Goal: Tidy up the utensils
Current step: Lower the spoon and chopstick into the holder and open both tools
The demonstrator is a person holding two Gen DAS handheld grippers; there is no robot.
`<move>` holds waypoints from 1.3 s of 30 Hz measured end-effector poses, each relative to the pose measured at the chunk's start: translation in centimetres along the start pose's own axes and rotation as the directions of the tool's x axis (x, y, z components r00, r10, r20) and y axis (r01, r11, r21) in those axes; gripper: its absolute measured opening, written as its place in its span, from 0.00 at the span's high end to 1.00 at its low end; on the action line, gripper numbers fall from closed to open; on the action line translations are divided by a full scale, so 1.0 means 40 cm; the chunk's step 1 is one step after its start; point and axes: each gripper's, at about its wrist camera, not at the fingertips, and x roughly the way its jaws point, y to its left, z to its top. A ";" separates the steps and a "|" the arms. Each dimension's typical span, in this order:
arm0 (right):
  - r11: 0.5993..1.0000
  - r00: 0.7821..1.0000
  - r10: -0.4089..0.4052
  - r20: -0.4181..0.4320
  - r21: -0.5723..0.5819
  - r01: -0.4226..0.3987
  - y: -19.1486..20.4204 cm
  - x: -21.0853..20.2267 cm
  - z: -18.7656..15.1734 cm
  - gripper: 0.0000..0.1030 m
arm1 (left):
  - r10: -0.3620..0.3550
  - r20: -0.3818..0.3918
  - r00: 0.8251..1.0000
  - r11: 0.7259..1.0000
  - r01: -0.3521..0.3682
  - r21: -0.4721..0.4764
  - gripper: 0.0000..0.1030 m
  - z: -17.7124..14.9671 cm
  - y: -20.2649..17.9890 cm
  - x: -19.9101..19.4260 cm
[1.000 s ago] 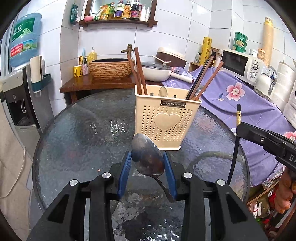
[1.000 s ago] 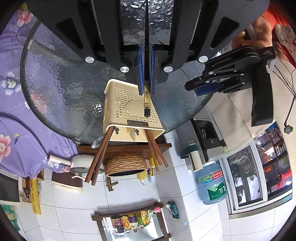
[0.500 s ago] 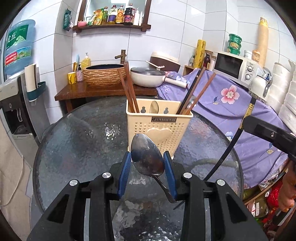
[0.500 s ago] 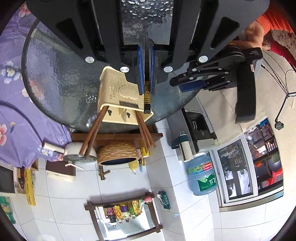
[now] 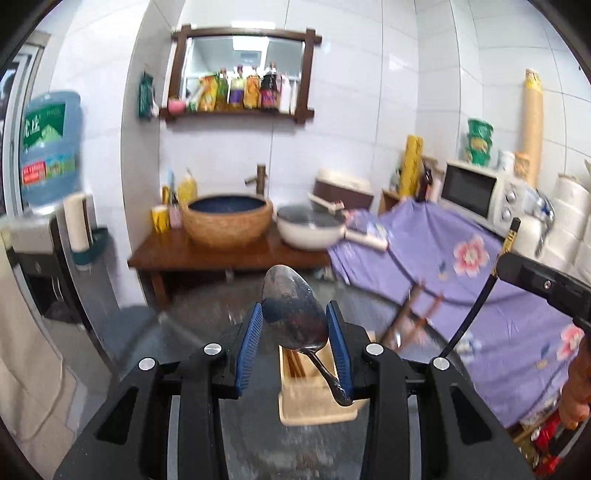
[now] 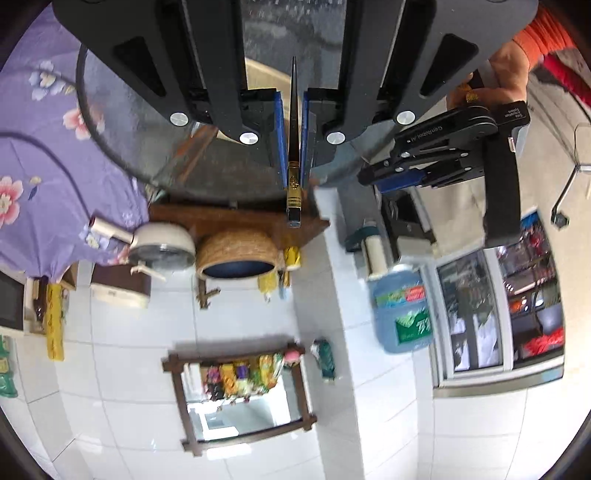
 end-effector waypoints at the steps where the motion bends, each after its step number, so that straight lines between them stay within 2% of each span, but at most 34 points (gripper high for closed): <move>1: 1.000 1.000 -0.013 0.016 -0.002 0.013 -0.001 0.006 0.022 0.93 | 0.014 0.010 1.000 1.000 -0.014 0.002 0.66 0.022 -0.006 0.006; 5: 0.997 0.994 -0.079 0.076 -0.020 0.081 -0.001 0.037 0.075 0.93 | 0.065 0.001 0.998 0.998 -0.065 0.012 0.66 0.065 -0.021 0.066; 9: 0.989 0.985 -0.143 0.093 -0.029 0.146 -0.008 0.094 0.063 0.93 | 0.129 -0.031 0.991 0.991 -0.127 0.051 0.66 0.030 -0.037 0.145; 16: 0.985 0.985 -0.174 0.007 -0.017 0.174 -0.040 0.215 -0.052 0.93 | 0.133 -0.082 0.988 0.991 -0.129 0.046 0.66 -0.068 -0.042 0.228; 28: 0.983 0.979 -0.183 -0.089 0.011 0.184 -0.077 0.307 -0.184 0.92 | 0.131 -0.128 0.983 0.989 -0.121 0.086 0.66 -0.178 -0.060 0.302; 36: 0.977 0.975 -0.213 -0.065 -0.033 0.211 -0.064 0.307 -0.194 0.92 | 0.118 -0.157 0.981 0.990 -0.104 0.093 0.66 -0.227 -0.062 0.326; 39: 0.973 0.972 -0.228 -0.057 -0.048 0.226 -0.066 0.306 -0.196 0.85 | 0.111 -0.147 0.983 0.991 -0.097 0.097 0.66 -0.230 -0.066 0.318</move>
